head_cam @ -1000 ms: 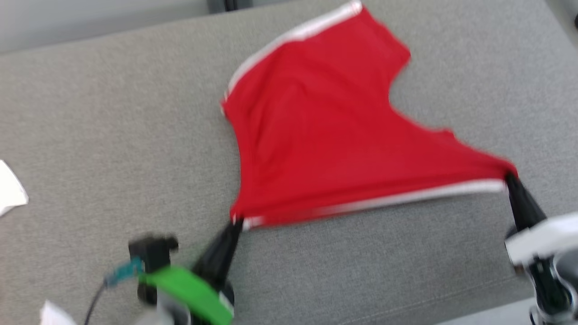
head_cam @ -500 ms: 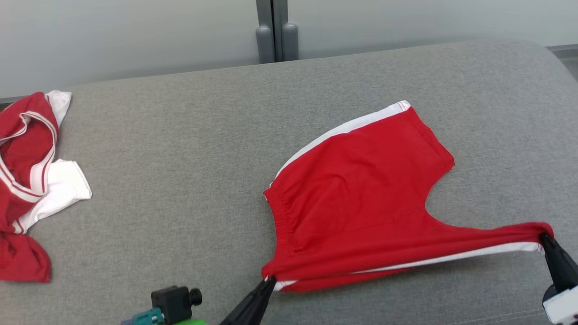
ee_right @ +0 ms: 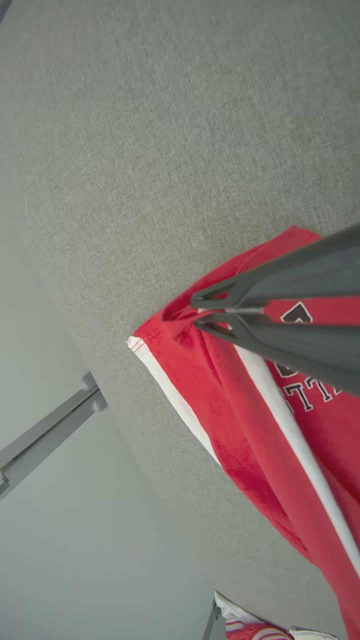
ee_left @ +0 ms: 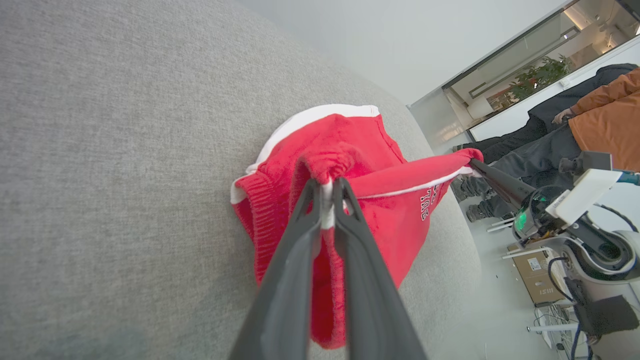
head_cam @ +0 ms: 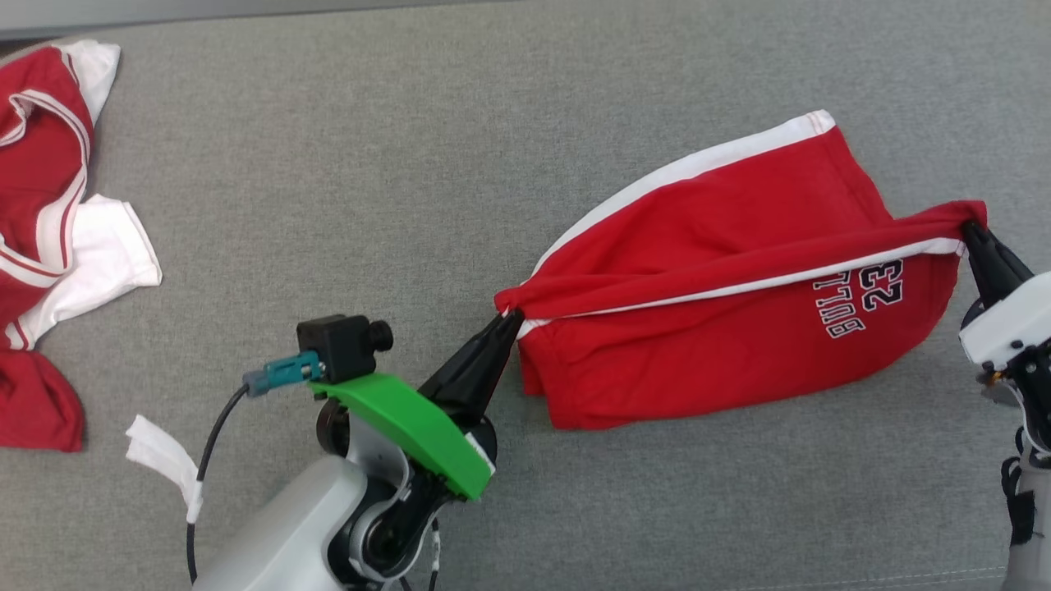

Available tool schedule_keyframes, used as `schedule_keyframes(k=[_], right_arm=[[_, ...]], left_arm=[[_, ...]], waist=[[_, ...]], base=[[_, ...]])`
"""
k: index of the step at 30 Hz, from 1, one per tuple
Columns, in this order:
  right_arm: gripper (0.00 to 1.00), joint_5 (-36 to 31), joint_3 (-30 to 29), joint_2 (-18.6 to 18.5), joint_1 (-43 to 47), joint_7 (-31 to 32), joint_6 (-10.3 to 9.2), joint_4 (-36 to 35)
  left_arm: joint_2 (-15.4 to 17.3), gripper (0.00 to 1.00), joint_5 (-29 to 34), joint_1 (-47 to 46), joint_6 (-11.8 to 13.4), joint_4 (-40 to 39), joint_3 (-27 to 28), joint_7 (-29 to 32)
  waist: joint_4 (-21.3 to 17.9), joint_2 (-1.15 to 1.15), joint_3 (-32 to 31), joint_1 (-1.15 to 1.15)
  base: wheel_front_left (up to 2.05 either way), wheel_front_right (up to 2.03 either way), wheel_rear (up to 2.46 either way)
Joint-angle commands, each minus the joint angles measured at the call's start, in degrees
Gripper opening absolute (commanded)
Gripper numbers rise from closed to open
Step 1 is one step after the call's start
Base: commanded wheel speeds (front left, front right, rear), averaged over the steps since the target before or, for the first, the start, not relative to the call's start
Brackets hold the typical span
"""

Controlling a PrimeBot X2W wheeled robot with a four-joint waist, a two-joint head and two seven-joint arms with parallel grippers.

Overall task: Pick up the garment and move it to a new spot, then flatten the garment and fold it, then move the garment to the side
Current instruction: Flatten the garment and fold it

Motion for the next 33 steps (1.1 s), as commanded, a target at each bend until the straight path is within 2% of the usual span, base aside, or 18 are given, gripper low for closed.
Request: schedule_keyframes(k=[1, 8, 18, 19, 20, 21, 22, 23, 24, 30, 33], right_arm=[[0.0, -0.8, -0.4, -0.1, -2.6, 0.8, -0.07, 1.3], [0.0, -5.5, -0.6, -1.2, -11.2, 1.7, -0.08, 7.2], [0.0, -9.4, -0.2, -1.7, -19.2, 3.3, -0.08, 13.1], [0.0, -9.7, -0.4, -1.7, -19.7, 3.2, -0.07, 13.5], [0.0, -9.9, -0.4, -1.8, -20.1, 3.1, -0.07, 13.7], [0.02, -10.6, -1.0, -1.9, -21.0, 2.4, -0.08, 14.1], [0.29, -10.8, -1.0, -1.8, -21.3, 2.1, -0.07, 14.2], [0.67, -10.9, -1.0, -1.7, -21.6, 1.8, -0.08, 14.6], [1.0, -11.0, -1.3, -1.5, -22.0, 1.3, -0.07, 14.7], [1.0, -10.9, -2.3, -1.0, -23.7, -4.0, -0.07, 15.8], [1.0, -9.9, -1.5, -0.8, -23.8, -8.1, -0.08, 16.0]], left_arm=[[-1.2, 0.0, 0.3, -2.5, -0.5, 1.3, 0.3, -0.1], [-4.2, 0.0, 0.7, -7.6, -1.7, 6.4, 1.0, -0.6], [-5.7, 0.0, 0.8, -10.0, -2.2, 9.0, 1.4, -0.9], [-5.9, 0.07, 0.4, -9.9, -2.1, 9.1, 1.6, -0.9], [-6.0, 0.31, 0.3, -10.0, -2.0, 9.1, 1.6, -1.0], [-6.4, 1.0, -0.4, -9.8, -2.3, 8.6, 1.6, -0.7], [-6.5, 1.0, -0.4, -9.7, -2.4, 8.4, 1.5, -0.6], [-6.5, 1.0, -0.4, -9.7, -2.4, 8.0, 1.4, -0.5], [-6.5, 1.0, -0.4, -9.6, -2.4, 7.7, 1.5, -0.7], [-6.7, 1.0, 0.0, -9.1, -1.3, 5.5, 2.5, -2.5], [-5.9, 1.0, 2.2, -8.8, -0.1, 4.5, 2.9, -4.9]], waist=[[3.0, 0.0, 5.0, 0.0], [4.0, 0.0, 7.8, 0.0], [4.9, 0.0, 10.2, 0.0], [5.0, 0.0, 10.3, 0.0], [5.0, 0.0, 10.3, 0.0], [5.2, 0.0, 10.5, 0.0], [5.2, 0.0, 10.5, 0.0], [5.3, 0.0, 10.6, 0.0], [5.3, 0.0, 10.6, 0.0], [5.1, 0.0, 10.5, 0.0], [4.9, 0.0, 10.3, 0.0]], base=[[0.0, 0.0, 0.0], [0.0, 0.0, 0.0], [0.0, 0.0, 0.0], [0.0, 0.0, 0.0], [0.0, 0.0, 0.0], [0.0, 0.0, 0.0], [0.0, 0.0, 0.0], [0.0, 0.0, 0.0], [0.0, 0.0, 0.0], [0.0, 0.0, 0.0], [0.0, 0.0, 0.0]])
